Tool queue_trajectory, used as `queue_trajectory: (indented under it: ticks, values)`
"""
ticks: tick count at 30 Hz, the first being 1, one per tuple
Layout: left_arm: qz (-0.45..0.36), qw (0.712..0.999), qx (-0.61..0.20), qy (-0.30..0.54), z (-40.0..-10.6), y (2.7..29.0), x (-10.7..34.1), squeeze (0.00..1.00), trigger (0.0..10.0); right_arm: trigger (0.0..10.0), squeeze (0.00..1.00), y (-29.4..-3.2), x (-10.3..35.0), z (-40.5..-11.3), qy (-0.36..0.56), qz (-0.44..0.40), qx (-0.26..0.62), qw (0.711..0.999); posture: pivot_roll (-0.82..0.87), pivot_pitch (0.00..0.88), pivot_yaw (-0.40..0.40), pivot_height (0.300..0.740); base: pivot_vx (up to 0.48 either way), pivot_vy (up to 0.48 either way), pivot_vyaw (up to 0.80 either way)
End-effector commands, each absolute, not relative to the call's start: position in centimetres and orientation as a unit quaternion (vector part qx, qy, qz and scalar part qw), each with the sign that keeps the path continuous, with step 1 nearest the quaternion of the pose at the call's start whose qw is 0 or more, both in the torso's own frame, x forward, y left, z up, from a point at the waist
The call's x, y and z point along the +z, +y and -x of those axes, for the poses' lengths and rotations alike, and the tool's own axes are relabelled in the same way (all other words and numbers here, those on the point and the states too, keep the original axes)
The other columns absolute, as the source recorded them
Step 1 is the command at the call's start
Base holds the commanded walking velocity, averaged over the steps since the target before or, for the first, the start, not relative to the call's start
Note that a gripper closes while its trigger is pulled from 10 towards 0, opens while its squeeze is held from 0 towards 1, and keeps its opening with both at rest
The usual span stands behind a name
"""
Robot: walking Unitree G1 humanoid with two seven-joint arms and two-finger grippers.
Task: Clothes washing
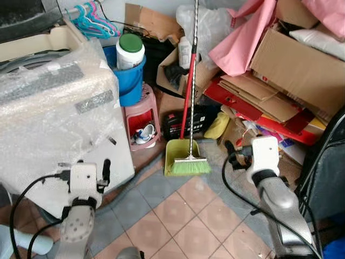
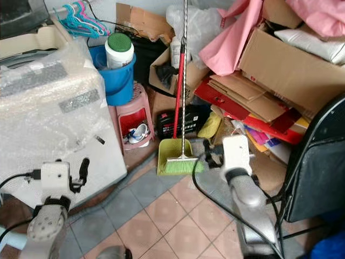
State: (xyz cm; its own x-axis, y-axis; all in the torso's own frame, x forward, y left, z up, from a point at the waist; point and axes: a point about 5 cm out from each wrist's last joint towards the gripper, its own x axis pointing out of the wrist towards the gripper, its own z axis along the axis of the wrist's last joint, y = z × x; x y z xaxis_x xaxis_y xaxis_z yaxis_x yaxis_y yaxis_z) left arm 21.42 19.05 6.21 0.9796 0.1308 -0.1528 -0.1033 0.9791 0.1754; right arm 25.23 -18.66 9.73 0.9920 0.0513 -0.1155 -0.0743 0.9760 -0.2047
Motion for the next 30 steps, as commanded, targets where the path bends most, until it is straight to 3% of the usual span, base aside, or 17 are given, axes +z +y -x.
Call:
queue_trajectory:
  ticks: [1,7,21,22,24,25,26,30]
  values:
    - [-0.092,0.991,0.060,0.070,-21.5,19.3,6.8,0.00,10.0,10.0,0.00,-17.8,10.5,-25.4,0.034,0.110,0.046,0.992,-0.03,0.000,0.030,0.740,0.000,0.000,0.79]
    - [-0.100,0.992,0.049,0.059,-23.3,18.9,7.4,0.00,10.0,10.0,0.00,-17.4,11.7,-26.7,0.011,0.106,0.054,0.993,-0.04,0.000,0.052,0.740,0.000,0.000,0.79]
    - [-0.096,0.994,0.030,0.050,-24.6,18.7,8.9,0.00,10.0,10.0,0.00,-16.1,11.9,-26.5,-0.002,0.100,0.051,0.994,-0.03,0.000,0.106,0.740,0.000,0.000,0.79]
    - [-0.087,0.994,0.032,0.052,-24.3,18.8,8.8,1.00,10.0,10.0,0.00,-16.0,11.8,-26.4,-0.002,0.094,0.052,0.994,-0.03,0.000,0.113,0.740,0.000,0.000,0.79]
    - [-0.075,0.995,0.032,0.056,-24.2,18.9,8.7,1.00,10.0,10.0,0.00,-16.0,11.7,-26.3,-0.002,0.090,0.052,0.995,-0.03,0.000,0.114,0.740,0.000,0.000,0.79]
    - [-0.069,0.995,0.033,0.058,-24.1,19.0,8.7,1.00,10.0,10.0,0.07,-16.0,11.7,-26.2,-0.002,0.088,0.051,0.995,-0.03,0.000,0.114,0.740,0.000,0.000,0.77]
    - [-0.062,0.995,0.037,0.066,-23.9,19.2,8.4,1.00,10.0,10.0,1.00,-16.1,11.5,-26.0,0.001,0.086,0.042,0.995,-0.04,0.000,0.115,0.740,0.000,0.000,0.77]
    - [-0.031,0.996,0.015,0.081,-23.9,18.8,8.0,1.00,10.0,10.0,1.00,-16.1,11.1,-25.3,0.008,0.079,0.035,0.996,-0.05,0.000,0.112,0.740,0.000,0.000,0.77]
